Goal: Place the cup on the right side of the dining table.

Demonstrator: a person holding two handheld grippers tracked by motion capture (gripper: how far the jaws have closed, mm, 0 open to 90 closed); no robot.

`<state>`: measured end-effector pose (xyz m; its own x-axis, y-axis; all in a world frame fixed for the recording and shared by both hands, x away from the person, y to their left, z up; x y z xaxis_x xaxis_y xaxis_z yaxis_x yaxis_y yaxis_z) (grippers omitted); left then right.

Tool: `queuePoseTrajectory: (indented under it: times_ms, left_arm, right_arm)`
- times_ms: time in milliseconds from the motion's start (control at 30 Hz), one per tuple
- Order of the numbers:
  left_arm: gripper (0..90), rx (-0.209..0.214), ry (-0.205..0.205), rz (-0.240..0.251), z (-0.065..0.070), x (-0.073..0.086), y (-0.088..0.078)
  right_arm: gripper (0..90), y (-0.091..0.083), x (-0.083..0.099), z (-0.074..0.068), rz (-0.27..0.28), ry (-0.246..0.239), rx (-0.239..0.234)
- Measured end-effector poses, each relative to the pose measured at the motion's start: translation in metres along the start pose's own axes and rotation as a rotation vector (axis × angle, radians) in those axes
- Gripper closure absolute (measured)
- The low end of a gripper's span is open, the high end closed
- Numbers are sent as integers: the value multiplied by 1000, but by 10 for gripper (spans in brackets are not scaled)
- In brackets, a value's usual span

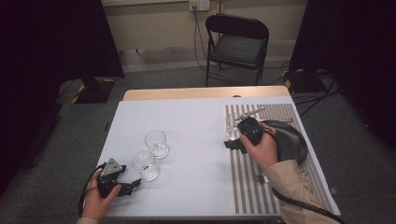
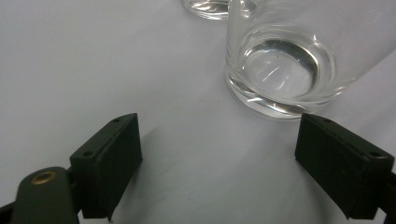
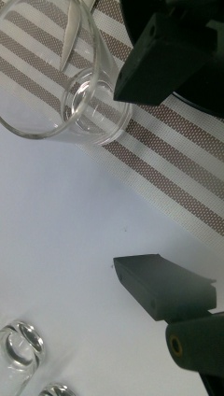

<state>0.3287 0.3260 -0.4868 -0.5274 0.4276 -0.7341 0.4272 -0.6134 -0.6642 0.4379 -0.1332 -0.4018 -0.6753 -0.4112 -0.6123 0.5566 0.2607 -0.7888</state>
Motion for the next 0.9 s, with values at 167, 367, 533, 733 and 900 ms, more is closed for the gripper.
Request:
queuePoseTrajectory:
  times_ms: [167, 367, 533, 733, 900]
  left_arm:
    - [139, 0, 0, 0, 0, 0, 0]
    - [139, 0, 0, 0, 0, 0, 0]
    - [139, 0, 0, 0, 0, 0, 0]
    - [139, 0, 0, 0, 0, 0, 0]
    - [139, 0, 0, 0, 0, 0, 0]
  right_arm:
    - [158, 1, 3, -3, -4, 1, -12]
    - [157, 4, 6, -7, -2, -10, -24]
    - [156, 7, 9, -10, -15, -15, -34]
    - [156, 10, 13, -13, -19, -21, -49]
    - [157, 11, 16, -16, -21, -37, -45]
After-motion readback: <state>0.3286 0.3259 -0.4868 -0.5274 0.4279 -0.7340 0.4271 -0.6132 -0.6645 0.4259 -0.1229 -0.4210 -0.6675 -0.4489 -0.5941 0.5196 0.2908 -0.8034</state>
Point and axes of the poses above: each handheld gripper's, and its own axes: y roughly forward along the jaws, x roughly out of its underside, z roughly to its right, the point moved 1 cm from there along y, roughly forward along the jaws, and after that the axes turned 13 degrees about x, right-handed, at the moved point
